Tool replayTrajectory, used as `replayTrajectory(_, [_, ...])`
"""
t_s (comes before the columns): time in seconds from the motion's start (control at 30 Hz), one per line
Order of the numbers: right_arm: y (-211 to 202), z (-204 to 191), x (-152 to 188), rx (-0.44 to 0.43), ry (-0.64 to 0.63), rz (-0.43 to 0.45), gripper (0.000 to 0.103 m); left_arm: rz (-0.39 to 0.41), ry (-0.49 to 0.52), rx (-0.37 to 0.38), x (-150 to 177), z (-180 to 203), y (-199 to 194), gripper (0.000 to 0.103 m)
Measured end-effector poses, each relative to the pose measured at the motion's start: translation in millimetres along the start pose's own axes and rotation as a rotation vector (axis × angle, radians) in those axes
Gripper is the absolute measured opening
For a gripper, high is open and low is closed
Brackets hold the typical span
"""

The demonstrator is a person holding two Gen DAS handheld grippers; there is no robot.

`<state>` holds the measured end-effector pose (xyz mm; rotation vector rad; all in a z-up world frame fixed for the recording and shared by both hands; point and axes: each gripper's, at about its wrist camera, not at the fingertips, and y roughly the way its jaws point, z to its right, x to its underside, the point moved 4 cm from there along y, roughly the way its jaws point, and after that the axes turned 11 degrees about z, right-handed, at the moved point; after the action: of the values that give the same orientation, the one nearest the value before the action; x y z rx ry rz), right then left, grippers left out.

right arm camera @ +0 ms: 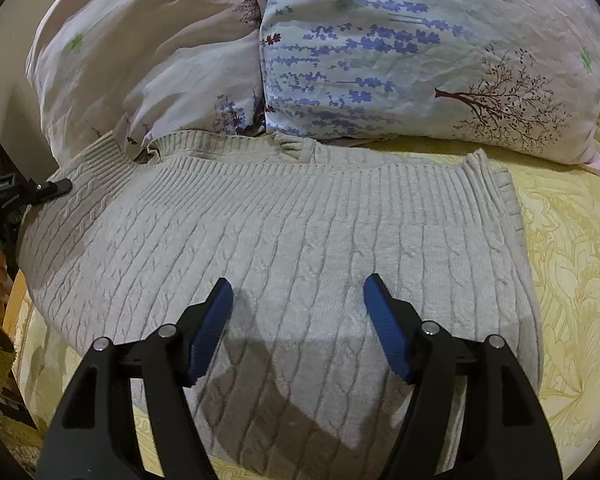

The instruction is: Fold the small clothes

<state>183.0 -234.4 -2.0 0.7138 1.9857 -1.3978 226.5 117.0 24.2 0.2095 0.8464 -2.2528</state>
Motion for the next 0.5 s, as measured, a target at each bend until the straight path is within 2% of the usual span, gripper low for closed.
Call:
replayTrajectory(0.3, [-3.2, 2.2, 0.5, -0.031, 0.064, -0.003, 0.071, -0.026, 0.037, 0.133, 7.1, 54.1, 13.3, 0.02])
replayTrajectory(0.4, [-7.6, 5.3, 0.6, -0.043, 0.099, 0.003, 0.07, -0.065, 0.055, 0.188, 20.5, 79.8, 31.0, 0.02])
replayTrajectory(0.5, [-14.2, 11.8, 0.0, -0.051, 0.135, 0.012, 0.07, -0.114, 0.087, 0.212, 40.2, 100.0, 51.8, 0.02])
